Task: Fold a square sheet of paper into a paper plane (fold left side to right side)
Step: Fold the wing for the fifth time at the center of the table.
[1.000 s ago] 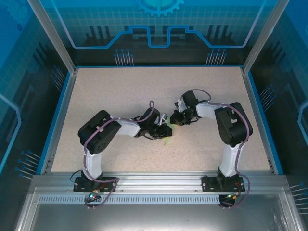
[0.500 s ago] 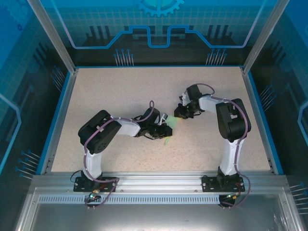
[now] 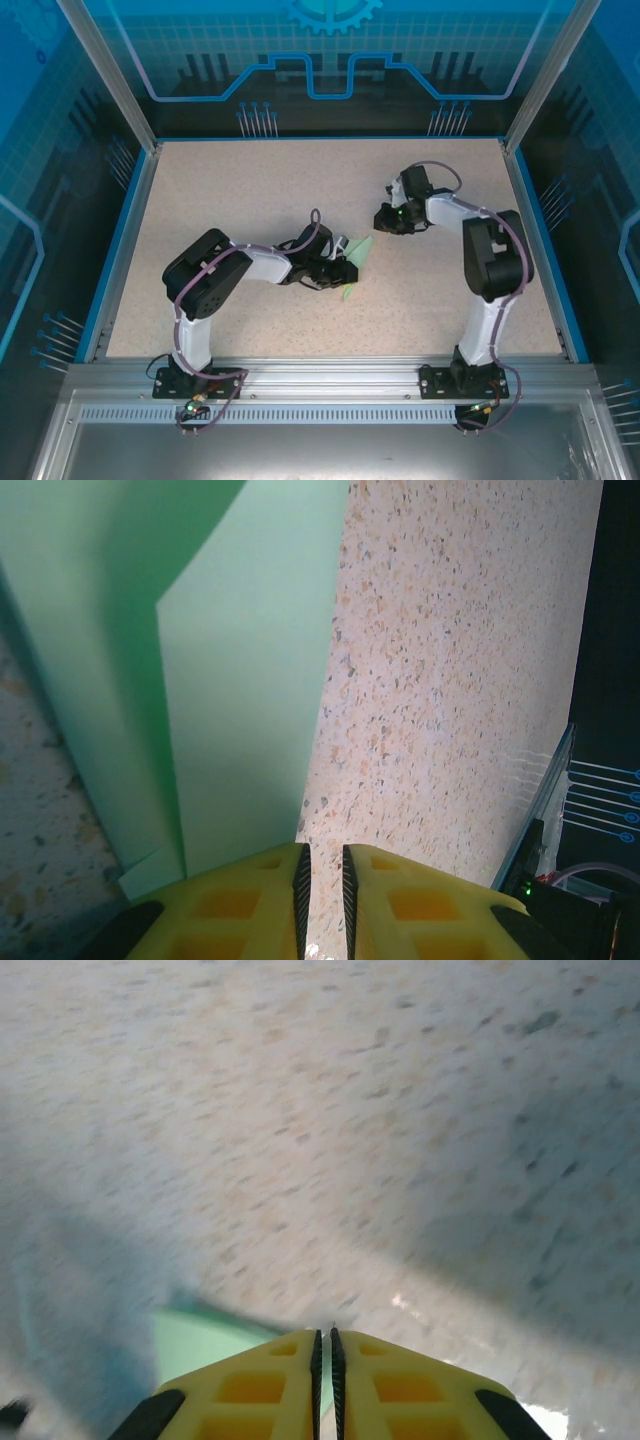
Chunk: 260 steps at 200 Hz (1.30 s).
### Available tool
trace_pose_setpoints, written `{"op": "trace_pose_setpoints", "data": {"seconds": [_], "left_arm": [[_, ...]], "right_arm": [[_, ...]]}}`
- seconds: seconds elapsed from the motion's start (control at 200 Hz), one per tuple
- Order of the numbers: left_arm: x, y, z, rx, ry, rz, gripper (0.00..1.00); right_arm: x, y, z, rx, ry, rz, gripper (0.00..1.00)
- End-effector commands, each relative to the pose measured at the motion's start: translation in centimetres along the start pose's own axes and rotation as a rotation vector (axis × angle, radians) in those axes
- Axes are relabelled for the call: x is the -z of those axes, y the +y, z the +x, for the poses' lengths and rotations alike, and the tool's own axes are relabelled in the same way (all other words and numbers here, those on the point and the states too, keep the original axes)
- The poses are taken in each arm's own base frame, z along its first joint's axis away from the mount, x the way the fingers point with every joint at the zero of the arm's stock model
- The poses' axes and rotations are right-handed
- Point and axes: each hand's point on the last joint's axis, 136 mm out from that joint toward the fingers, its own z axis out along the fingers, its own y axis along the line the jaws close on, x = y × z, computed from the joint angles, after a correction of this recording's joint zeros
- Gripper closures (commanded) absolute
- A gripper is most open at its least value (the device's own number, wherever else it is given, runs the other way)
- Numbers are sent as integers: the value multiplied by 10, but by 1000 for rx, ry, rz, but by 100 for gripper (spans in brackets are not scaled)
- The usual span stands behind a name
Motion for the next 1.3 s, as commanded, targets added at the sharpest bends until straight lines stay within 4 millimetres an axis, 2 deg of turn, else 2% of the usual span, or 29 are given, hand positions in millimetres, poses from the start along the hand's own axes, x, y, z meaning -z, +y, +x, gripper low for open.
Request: {"op": "trace_pose_setpoints", "data": {"seconds": [0.0, 0.15, 0.265, 0.385, 0.55, 0.77, 0.88, 0.96, 1.1, 1.295], "left_arm": [[-5, 45, 30, 106, 90, -132, 80], [-5, 43, 29, 101, 88, -126, 80], [-5, 43, 30, 103, 88, -128, 80], [-4, 41, 30, 98, 85, -124, 80], [1, 32, 28, 75, 72, -98, 80], [27, -11, 19, -49, 35, -18, 70], [39, -28, 19, -69, 29, 15, 68], [40, -36, 24, -51, 56, 49, 67], [27, -38, 35, -21, 112, 65, 65], [13, -21, 34, 6, 113, 12, 65]], "right_arm": [[21, 35, 26, 33, -10, -96, 86], [6, 55, 70, -11, 68, -179, 86], [-12, 61, 84, -25, 115, -197, 86], [-28, 62, 87, -30, 148, -194, 86], [-45, 43, 93, -45, 183, -111, 86], [-54, 21, 109, -61, 245, -15, 86], [-54, 20, 111, -60, 249, -14, 86], [-54, 22, 110, -57, 249, -14, 86], [-54, 24, 110, -46, 252, -7, 86], [-54, 24, 112, -40, 258, 1, 87]]}}
